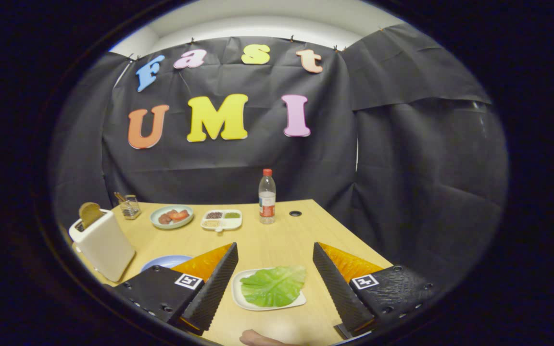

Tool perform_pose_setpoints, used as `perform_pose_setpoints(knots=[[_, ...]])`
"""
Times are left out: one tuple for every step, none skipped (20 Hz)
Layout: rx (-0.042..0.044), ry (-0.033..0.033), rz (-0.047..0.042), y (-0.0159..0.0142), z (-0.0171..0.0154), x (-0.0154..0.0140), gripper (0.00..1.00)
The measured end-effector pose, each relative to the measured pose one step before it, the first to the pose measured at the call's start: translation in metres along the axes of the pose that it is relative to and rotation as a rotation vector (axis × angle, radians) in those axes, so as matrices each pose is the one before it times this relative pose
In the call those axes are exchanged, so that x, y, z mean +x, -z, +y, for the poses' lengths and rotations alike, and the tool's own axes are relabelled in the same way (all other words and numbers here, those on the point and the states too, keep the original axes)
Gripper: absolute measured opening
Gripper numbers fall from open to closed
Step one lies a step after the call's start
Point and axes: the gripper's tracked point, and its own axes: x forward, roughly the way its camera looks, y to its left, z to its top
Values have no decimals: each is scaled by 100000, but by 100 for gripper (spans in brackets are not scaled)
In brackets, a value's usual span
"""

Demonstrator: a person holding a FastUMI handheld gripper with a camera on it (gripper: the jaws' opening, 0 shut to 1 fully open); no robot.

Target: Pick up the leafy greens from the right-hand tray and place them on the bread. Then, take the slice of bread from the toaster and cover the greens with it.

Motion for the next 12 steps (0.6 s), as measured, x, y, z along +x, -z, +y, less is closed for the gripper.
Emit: perform_pose_setpoints(knots=[[-1545,1406,3147,1118,-677,1755,97],[-1905,387,3216,1070,-141,1666,97],[-2642,78,3345,1105,-142,1590,97],[-2284,373,2777,1104,-126,1229,97],[-2621,-468,2703,920,48,1197,96],[-1119,-179,2879,927,140,1088,96],[-1016,268,3321,804,-15,976,96],[-843,1090,2418,678,-153,881,95],[-461,201,1387,263,-56,653,96],[-123,44,1944,453,-6,569,96],[-403,510,2042,331,-52,436,95],[-620,11,2382,677,75,493,95]])
